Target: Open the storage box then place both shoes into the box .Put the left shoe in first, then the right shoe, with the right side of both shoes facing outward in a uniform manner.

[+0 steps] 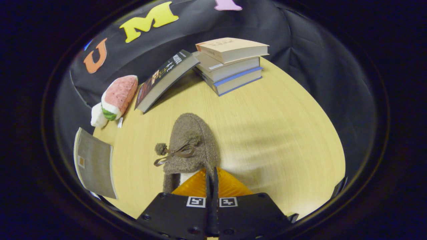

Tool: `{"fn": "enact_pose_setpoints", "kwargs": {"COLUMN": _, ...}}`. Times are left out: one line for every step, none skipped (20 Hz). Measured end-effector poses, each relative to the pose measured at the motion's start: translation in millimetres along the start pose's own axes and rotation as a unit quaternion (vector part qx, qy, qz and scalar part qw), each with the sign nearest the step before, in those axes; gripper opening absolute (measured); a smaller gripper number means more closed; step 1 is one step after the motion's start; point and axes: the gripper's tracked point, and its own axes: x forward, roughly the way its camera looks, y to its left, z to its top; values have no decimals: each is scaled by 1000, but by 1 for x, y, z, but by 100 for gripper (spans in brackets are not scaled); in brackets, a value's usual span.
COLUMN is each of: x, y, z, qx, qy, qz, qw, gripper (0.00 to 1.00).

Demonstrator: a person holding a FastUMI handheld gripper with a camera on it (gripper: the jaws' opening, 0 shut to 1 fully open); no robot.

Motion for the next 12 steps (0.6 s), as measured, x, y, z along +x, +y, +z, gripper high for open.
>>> {"fn": "enact_pose_setpoints", "kwargs": {"x": -7, "y": 2, "z": -2, "qx": 9, "qy": 0, "qz": 2, "qw": 1000, "gripper": 0}}
{"fn": "enact_pose_setpoints", "kwargs": {"x": -15, "y": 6, "z": -4, "qx": 16, "qy": 0, "qz": 3, "qw": 1000, "gripper": 0}}
{"fn": "enact_pose_setpoints", "kwargs": {"x": -22, "y": 10, "z": -6, "qx": 22, "qy": -1, "qz": 5, "qw": 1000, "gripper": 0}}
{"fn": "enact_pose_setpoints", "kwargs": {"x": -32, "y": 18, "z": -7, "qx": 30, "qy": -2, "qz": 8, "qw": 1000, "gripper": 0}}
{"fn": "enact_pose_setpoints", "kwargs": {"x": -41, "y": 25, "z": -8, "qx": 36, "qy": -4, "qz": 12, "qw": 999, "gripper": 0}}
{"fn": "enact_pose_setpoints", "kwargs": {"x": -51, "y": 33, "z": -8, "qx": 44, "qy": -7, "qz": 14, "qw": 999, "gripper": 0}}
{"fn": "enact_pose_setpoints", "kwargs": {"x": -62, "y": 42, "z": -7, "qx": 49, "qy": -10, "qz": 16, "qw": 999, "gripper": 0}}
{"fn": "enact_pose_setpoints", "kwargs": {"x": -74, "y": 53, "z": -6, "qx": 55, "qy": -18, "qz": 17, "qw": 998, "gripper": 0}}
{"fn": "enact_pose_setpoints", "kwargs": {"x": -86, "y": 65, "z": -4, "qx": 57, "qy": -26, "qz": 19, "qw": 998, "gripper": 0}}
{"fn": "enact_pose_setpoints", "kwargs": {"x": -97, "y": 78, "z": -2, "qx": 59, "qy": -35, "qz": 20, "qw": 997, "gripper": 0}}
{"fn": "enact_pose_setpoints", "kwargs": {"x": -108, "y": 94, "z": 0, "qx": 60, "qy": -44, "qz": 22, "qw": 997, "gripper": 0}}
{"fn": "enact_pose_setpoints", "kwargs": {"x": -119, "y": 109, "z": 2, "qx": 61, "qy": -52, "qz": 26, "qw": 996, "gripper": 0}}
